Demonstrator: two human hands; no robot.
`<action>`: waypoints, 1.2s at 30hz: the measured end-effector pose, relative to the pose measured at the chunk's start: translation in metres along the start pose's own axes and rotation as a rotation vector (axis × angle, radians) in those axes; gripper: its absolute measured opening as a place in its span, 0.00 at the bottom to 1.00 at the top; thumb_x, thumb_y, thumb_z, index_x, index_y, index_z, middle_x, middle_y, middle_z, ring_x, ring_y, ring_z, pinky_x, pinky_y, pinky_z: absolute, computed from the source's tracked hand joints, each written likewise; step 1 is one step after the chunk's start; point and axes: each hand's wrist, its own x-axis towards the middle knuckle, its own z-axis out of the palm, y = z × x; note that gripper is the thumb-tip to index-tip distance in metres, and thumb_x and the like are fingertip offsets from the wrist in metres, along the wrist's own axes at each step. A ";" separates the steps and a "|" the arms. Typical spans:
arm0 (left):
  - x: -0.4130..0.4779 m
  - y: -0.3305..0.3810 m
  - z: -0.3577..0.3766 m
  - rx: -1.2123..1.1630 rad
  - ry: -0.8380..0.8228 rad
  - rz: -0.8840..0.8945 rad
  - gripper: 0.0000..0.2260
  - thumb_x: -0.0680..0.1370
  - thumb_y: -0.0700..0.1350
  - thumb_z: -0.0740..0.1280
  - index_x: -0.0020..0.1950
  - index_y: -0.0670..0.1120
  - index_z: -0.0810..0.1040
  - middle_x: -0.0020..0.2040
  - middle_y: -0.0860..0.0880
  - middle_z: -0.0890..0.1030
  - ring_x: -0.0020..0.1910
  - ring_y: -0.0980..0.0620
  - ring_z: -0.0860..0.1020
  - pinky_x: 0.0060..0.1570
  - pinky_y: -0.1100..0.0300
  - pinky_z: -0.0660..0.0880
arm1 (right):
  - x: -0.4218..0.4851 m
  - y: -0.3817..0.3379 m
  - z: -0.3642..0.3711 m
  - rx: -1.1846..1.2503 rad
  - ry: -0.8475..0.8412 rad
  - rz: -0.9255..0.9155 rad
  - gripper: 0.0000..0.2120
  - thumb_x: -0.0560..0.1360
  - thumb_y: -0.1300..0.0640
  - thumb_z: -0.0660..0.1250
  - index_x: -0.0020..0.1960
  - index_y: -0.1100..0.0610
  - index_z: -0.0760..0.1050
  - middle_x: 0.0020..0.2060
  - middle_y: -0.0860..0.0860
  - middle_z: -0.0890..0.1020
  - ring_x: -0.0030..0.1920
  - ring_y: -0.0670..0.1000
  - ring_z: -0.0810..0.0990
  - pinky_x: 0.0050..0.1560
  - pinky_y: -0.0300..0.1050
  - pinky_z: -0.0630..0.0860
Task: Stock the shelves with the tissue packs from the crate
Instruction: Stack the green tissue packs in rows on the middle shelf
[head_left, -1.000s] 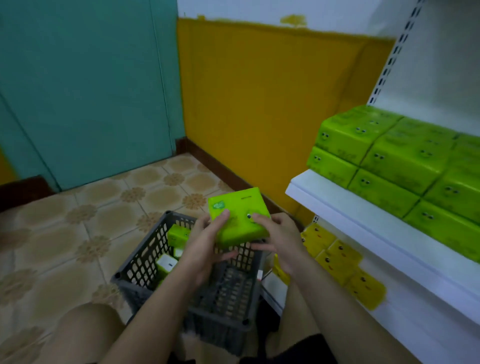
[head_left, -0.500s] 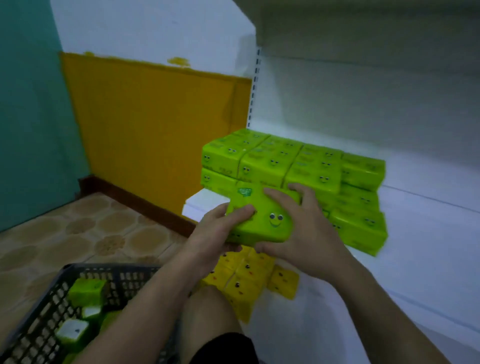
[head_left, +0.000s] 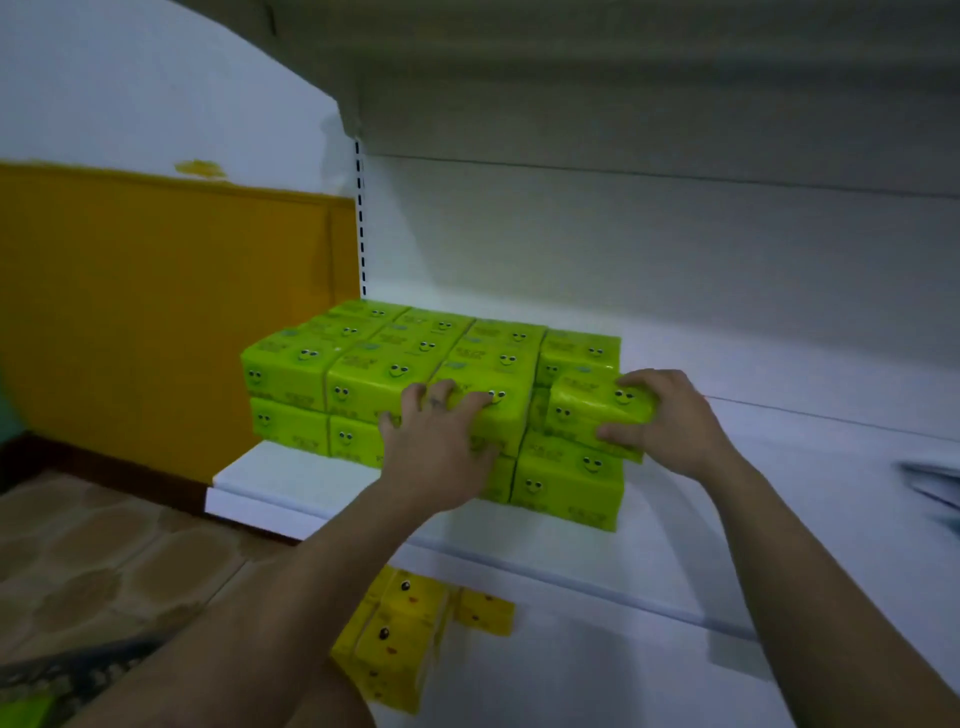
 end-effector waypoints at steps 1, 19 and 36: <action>0.000 -0.001 0.003 0.009 0.011 0.015 0.25 0.76 0.61 0.63 0.72 0.64 0.62 0.75 0.51 0.60 0.73 0.44 0.55 0.66 0.43 0.62 | 0.009 0.004 0.004 -0.010 -0.006 -0.004 0.32 0.62 0.50 0.81 0.63 0.51 0.75 0.63 0.55 0.71 0.64 0.53 0.71 0.55 0.33 0.61; -0.044 -0.099 -0.013 -0.412 0.250 -0.042 0.25 0.72 0.57 0.64 0.67 0.50 0.73 0.70 0.50 0.68 0.68 0.49 0.62 0.60 0.56 0.62 | -0.034 -0.121 0.044 0.170 0.368 -0.292 0.20 0.70 0.53 0.74 0.61 0.53 0.76 0.54 0.50 0.78 0.50 0.49 0.81 0.53 0.43 0.73; -0.251 -0.393 0.052 -0.481 -0.002 -1.176 0.16 0.78 0.52 0.67 0.63 0.48 0.74 0.53 0.53 0.75 0.52 0.55 0.73 0.49 0.62 0.69 | -0.129 -0.340 0.448 0.168 -1.210 -0.386 0.20 0.77 0.46 0.66 0.66 0.52 0.71 0.58 0.48 0.76 0.55 0.50 0.77 0.54 0.47 0.77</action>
